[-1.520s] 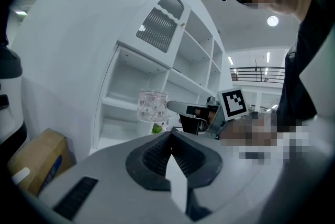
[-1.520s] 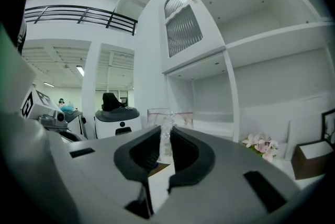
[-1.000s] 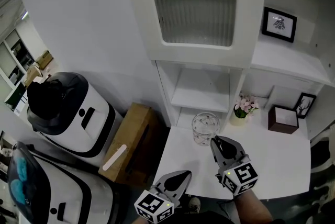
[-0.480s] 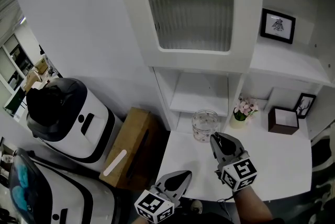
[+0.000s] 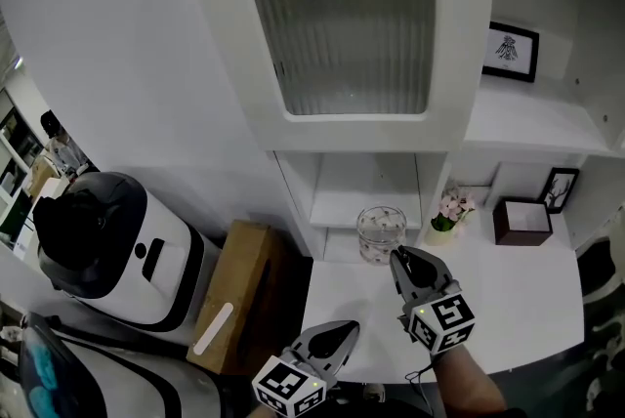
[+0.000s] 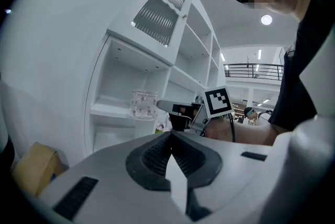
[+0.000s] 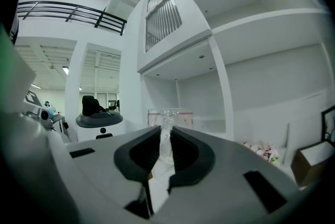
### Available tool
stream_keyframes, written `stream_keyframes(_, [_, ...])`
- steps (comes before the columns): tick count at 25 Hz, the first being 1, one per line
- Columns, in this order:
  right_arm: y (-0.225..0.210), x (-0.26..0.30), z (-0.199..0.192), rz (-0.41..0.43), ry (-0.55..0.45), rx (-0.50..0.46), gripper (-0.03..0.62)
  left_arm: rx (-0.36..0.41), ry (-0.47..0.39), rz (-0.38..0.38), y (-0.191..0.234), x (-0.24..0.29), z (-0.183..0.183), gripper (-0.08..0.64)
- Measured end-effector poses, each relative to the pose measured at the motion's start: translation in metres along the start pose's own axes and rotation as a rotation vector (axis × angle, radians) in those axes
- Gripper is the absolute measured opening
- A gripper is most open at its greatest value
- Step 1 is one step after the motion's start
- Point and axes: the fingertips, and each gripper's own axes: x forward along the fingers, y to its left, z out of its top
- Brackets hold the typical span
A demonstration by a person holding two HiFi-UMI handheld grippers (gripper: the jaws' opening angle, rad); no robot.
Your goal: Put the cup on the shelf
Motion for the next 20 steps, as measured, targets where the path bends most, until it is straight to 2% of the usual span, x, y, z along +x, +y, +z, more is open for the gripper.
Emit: stream_keyframes(20, [-0.013, 0.050, 0.001, -0.125, 0.003, 0.017, 0.028, 0.018, 0.042, -0.096, 0.050, 0.001, 0.018, 0.005])
